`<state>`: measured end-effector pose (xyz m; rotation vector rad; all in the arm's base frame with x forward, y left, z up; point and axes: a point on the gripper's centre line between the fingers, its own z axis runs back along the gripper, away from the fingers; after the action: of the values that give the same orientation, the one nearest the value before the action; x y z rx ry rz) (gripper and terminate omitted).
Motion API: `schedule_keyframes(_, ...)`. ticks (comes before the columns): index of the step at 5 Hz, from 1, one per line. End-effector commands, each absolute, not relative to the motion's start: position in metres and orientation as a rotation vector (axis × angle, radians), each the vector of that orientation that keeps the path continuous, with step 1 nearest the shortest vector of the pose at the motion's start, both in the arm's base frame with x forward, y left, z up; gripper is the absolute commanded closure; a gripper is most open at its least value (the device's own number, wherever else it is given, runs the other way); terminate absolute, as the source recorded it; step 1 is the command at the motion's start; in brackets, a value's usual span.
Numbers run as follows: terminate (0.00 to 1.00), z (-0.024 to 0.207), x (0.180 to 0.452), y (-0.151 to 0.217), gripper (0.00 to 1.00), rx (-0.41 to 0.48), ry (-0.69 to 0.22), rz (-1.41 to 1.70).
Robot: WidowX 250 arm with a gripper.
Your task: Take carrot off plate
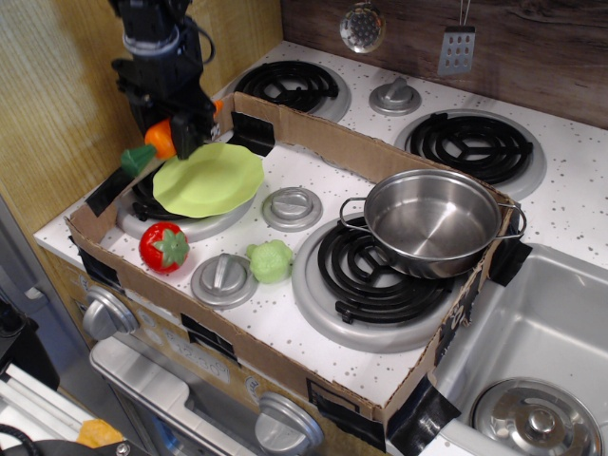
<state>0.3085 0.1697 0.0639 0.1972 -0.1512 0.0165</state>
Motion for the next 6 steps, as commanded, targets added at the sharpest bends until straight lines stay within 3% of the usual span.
schedule_keyframes(1, 0.00, 0.114, 0.333, 0.141, 1.00, 0.161, -0.139, 0.394)
schedule_keyframes(3, 0.00, 0.093, 0.345, 0.107, 1.00, 0.113, -0.135, 0.643)
schedule_keyframes(6, 0.00, 0.069, 0.345, 0.064, 1.00, 0.107, -0.158, 0.662)
